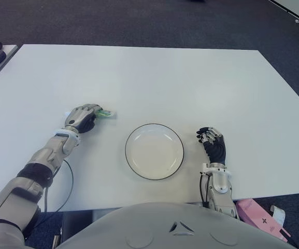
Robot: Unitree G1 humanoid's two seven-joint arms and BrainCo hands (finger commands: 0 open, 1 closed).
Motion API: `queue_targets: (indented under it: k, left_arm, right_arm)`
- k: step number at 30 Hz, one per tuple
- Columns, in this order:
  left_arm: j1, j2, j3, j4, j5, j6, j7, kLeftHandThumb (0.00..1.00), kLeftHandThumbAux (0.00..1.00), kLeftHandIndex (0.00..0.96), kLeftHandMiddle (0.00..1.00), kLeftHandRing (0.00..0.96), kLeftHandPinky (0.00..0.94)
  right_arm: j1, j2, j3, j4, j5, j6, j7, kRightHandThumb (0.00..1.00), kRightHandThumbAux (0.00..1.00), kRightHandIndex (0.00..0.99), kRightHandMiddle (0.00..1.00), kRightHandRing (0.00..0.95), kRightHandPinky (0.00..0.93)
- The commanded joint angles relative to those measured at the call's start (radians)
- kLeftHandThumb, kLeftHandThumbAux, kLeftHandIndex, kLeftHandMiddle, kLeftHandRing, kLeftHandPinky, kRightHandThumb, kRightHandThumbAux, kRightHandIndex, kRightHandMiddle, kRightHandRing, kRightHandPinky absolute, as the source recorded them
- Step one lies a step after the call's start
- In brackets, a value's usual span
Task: Put the toothpaste on the table into the plate.
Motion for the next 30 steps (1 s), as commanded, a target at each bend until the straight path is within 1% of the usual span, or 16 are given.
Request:
queue_targets:
  k: [1,3,5,11,15,18,24,27,30]
  left_arm:
    - [0.064,-0.021,0.056,0.015,-0.038,0.011,0.065,0.738,0.697,0.442,0.875,0.874,0.859]
    - [0.076,-0.033,0.084,0.013,-0.051,-0.015,0.132,0.738,0.697,0.443,0.876,0.877,0.861]
    - [0.082,-0.045,0.104,0.013,-0.064,-0.028,0.164,0.739,0.696,0.443,0.878,0.879,0.866]
    - [0.101,-0.063,0.144,-0.014,-0.081,-0.043,0.211,0.739,0.696,0.443,0.881,0.881,0.861]
    - [0.111,-0.098,0.191,-0.071,-0.107,-0.018,0.249,0.737,0.696,0.443,0.883,0.88,0.867]
    - [0.116,-0.113,0.212,-0.095,-0.113,-0.005,0.253,0.736,0.695,0.443,0.884,0.881,0.881]
    - [0.139,-0.181,0.284,-0.187,-0.155,0.033,0.284,0.733,0.695,0.444,0.883,0.883,0.9]
    - [0.164,-0.23,0.317,-0.245,-0.184,0.014,0.311,0.732,0.694,0.444,0.883,0.883,0.909]
    - [0.187,-0.253,0.329,-0.296,-0.185,0.013,0.315,0.732,0.694,0.444,0.884,0.885,0.915]
  right_arm:
    - [-0.009,0.007,-0.005,0.016,0.001,0.0,-0.005,0.707,0.726,0.429,0.501,0.495,0.497]
    - [-0.009,0.006,-0.004,0.018,0.002,0.0,-0.005,0.707,0.726,0.429,0.5,0.494,0.496]
    - [-0.01,0.006,-0.004,0.019,0.002,-0.001,-0.005,0.707,0.726,0.429,0.5,0.494,0.497]
    - [-0.014,0.006,-0.003,0.023,0.003,0.002,-0.007,0.707,0.726,0.429,0.499,0.493,0.499]
    - [-0.018,0.008,-0.002,0.027,0.003,0.011,-0.006,0.708,0.726,0.428,0.498,0.493,0.5]
    - [-0.02,0.009,-0.001,0.03,0.002,0.012,-0.006,0.708,0.726,0.429,0.498,0.491,0.497]
    - [-0.024,0.008,0.004,0.04,-0.007,0.006,-0.007,0.708,0.726,0.429,0.499,0.488,0.492]
    - [-0.028,0.008,0.004,0.05,-0.009,-0.008,-0.009,0.708,0.726,0.429,0.503,0.492,0.496]
    - [-0.03,0.009,0.005,0.056,-0.009,-0.012,-0.01,0.708,0.726,0.43,0.505,0.495,0.499]
